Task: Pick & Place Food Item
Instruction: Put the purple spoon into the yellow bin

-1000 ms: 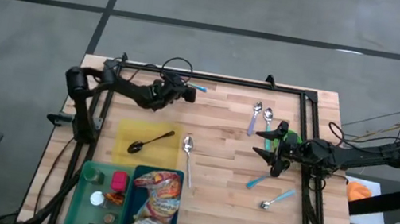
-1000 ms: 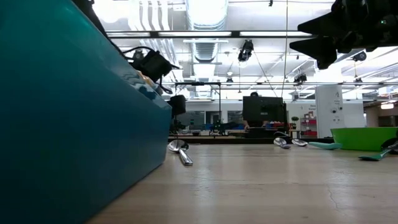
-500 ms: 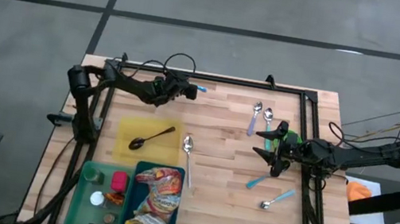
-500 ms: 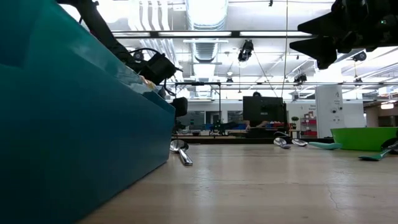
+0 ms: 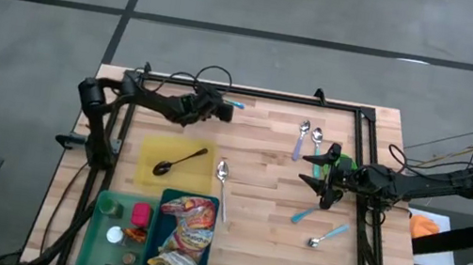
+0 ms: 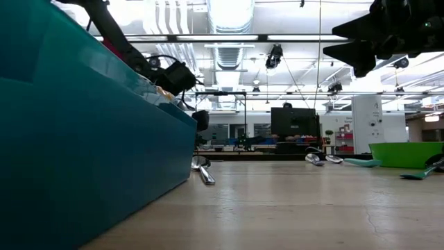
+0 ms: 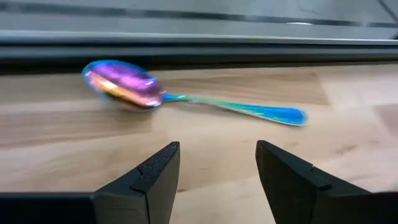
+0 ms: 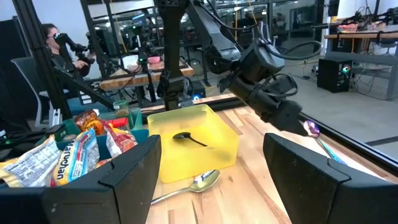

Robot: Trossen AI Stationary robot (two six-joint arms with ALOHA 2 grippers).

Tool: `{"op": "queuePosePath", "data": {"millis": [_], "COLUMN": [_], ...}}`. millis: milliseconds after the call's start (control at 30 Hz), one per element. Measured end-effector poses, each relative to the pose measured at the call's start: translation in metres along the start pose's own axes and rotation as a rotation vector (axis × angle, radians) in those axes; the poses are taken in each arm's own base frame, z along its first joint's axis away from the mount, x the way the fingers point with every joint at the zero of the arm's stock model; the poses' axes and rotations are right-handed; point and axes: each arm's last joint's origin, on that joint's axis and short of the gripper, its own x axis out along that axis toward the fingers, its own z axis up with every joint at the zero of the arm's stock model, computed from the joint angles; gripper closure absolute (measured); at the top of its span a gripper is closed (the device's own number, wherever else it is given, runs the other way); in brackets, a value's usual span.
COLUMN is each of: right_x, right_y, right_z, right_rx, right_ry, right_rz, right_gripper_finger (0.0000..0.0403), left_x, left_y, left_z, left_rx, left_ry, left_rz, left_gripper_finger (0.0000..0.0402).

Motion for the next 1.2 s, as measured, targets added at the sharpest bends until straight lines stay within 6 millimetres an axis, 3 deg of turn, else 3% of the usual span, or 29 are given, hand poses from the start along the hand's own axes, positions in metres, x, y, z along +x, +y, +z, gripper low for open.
{"op": "queuePosePath", "data": {"millis": [167, 300, 467, 667, 767, 1000, 1200], "right_x": [0.000, 0.000, 0.000, 0.000, 0.000, 0.000, 0.000], "right_y": [0.000, 0.000, 0.000, 0.000, 0.000, 0.000, 0.000], "right_z": [0.000, 0.000, 0.000, 0.000, 0.000, 0.000, 0.000], "right_rx": [0.000, 0.000, 0.000, 0.000, 0.000, 0.000, 0.000], "right_ry": [0.001, 0.000, 0.000, 0.000, 0.000, 0.000, 0.000], "right_rz": [0.000, 0.000, 0.000, 0.000, 0.000, 0.000, 0.000], "right_gripper_finger": [0.0122, 0.0122, 0.0122, 0.0122, 0.0122, 0.0122, 0.0122], "left_x": [-0.023, -0.033, -0.044, -0.056, -0.047, 0.008, 0.036], "left_y": [-0.015, -0.018, -0.029, -0.033, -0.029, -0.008, 0.008], "left_z": [0.015, 0.051, 0.102, 0.139, 0.142, 0.136, 0.135], "left_rx": [0.066, 0.079, 0.127, 0.068, 0.054, -0.050, -0.125], "left_ry": [0.033, 0.214, 0.237, 0.332, 0.413, 0.664, 0.753], "left_rz": [-0.083, -0.159, -0.147, -0.024, 0.042, 0.036, 0.013], "left_gripper_finger": [0.0190, 0.0190, 0.0190, 0.0190, 0.0190, 0.0190, 0.0190]}}
